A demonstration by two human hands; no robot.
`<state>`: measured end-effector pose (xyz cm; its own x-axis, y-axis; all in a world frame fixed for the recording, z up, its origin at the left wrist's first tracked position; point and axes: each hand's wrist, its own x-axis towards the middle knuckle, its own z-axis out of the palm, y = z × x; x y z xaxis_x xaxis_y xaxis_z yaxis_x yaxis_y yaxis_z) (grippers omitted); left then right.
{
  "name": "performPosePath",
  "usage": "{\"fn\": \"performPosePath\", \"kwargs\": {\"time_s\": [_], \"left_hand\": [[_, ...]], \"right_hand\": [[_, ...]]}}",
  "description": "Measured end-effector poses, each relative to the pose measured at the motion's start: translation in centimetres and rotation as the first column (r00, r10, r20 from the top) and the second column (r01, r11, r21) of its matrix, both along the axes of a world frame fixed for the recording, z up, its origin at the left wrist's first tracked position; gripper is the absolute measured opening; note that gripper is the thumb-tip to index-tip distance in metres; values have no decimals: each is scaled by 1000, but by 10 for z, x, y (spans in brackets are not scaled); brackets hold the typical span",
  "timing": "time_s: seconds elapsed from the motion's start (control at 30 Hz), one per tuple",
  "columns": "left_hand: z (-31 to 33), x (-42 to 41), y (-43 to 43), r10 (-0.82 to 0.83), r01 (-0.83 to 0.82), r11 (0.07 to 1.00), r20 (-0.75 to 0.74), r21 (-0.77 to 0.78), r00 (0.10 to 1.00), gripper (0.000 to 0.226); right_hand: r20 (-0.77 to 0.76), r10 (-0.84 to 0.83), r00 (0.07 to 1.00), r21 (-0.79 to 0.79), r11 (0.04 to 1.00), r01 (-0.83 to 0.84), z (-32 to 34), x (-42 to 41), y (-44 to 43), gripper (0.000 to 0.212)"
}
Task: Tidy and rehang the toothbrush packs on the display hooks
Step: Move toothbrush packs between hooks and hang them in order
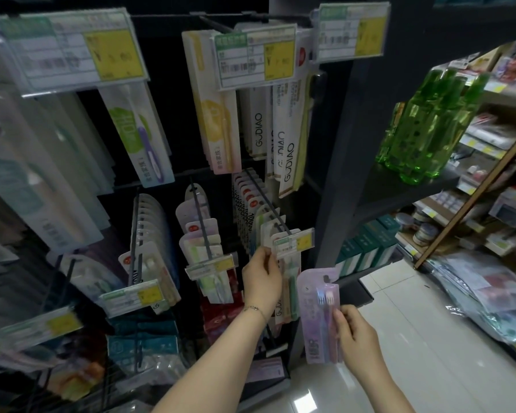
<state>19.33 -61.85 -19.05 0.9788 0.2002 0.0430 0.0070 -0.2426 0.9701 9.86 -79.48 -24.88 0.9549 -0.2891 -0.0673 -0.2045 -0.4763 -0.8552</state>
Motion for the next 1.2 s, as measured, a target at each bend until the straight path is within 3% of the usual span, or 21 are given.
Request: {"fn": "performPosePath", "kwargs": {"time_s": [0.2,0.67,0.83,0.97,1.03,1.2], "left_hand": [[5,-1,-4,-70,69,994,13,89,997,16],[10,2,-5,19,-29,986,-66,-166,998,17],[10,5,1,43,-55,987,-82,-153,996,22],[8,5,3,-40,37,997,-42,-62,998,14],[6,4,3,-103,102,994,-26,-32,994,23],[11,2,2,-86,85,992,-11,-90,996,18]], "right_hand": [[12,4,1000,0,1000,-4,3,-3,4,18],[-4,-12,1000,2,1000,12,8,-8,0,17],[-29,-20,999,-20,1000,19,9,-10,-5,17],[-38,-24,999,-12,1000,24,14,-12,-6,17],[-45,-27,999,-10,1000,26,15,-11,-6,16],[-31,-32,999,4,999,33,15,-11,-7,18]]}}
